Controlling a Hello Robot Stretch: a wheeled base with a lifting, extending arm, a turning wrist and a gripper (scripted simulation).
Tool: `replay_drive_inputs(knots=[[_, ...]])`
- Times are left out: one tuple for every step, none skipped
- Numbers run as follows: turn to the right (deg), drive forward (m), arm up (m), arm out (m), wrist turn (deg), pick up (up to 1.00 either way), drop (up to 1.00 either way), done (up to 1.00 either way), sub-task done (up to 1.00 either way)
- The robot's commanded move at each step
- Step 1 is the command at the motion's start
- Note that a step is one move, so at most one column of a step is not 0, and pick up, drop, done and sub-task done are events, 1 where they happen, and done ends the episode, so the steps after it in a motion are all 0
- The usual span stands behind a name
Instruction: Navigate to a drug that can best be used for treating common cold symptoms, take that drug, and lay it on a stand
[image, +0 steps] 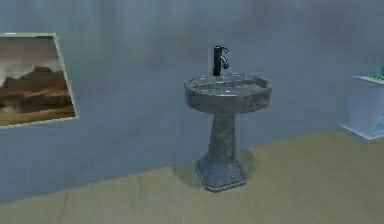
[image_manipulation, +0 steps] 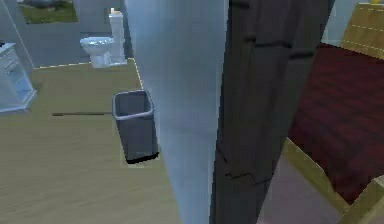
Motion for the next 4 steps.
replay_drive_inputs(knots=[[-18.0,0.00,0.00,0.00,0.0,0.00,0.00,0.00,0.00],[0.0,0.05,0.00,0.00,0.0,0.00,0.00,0.00,0.00],[45.0,0.00,0.00,0.00,0.0,0.00,0.00,0.00,0.00],[21.0,0.00,0.00,0.00,0.0,0.00,0.00,0.00,0.00]])
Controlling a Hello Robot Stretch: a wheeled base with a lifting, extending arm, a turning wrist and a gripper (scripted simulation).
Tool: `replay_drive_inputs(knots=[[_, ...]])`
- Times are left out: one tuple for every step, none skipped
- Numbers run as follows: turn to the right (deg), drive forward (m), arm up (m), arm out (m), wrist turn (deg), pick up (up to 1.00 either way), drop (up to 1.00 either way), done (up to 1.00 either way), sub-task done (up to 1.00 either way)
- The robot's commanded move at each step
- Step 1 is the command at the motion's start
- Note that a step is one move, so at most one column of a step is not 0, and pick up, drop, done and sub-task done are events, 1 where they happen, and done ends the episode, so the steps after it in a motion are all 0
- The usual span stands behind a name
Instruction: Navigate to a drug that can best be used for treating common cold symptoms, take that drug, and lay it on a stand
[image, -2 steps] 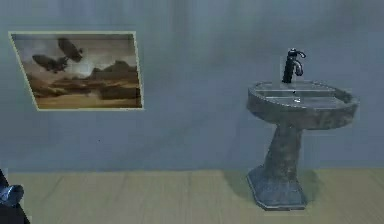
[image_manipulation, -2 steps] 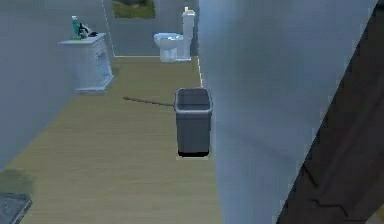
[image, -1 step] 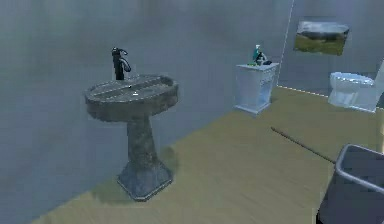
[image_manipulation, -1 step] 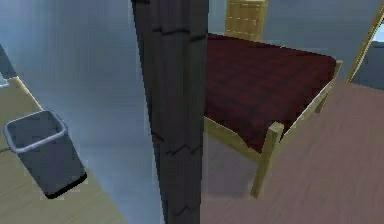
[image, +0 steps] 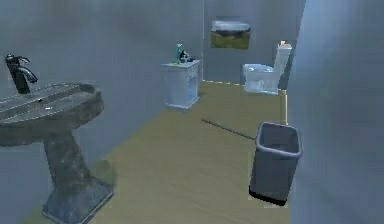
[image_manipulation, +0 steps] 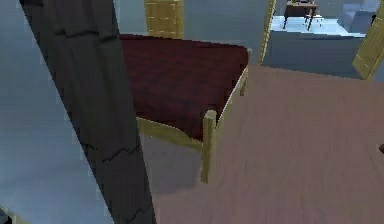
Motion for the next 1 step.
replay_drive_inputs(knots=[[0.0,1.00,0.00,0.00,0.0,0.00,0.00,0.00,0.00]])
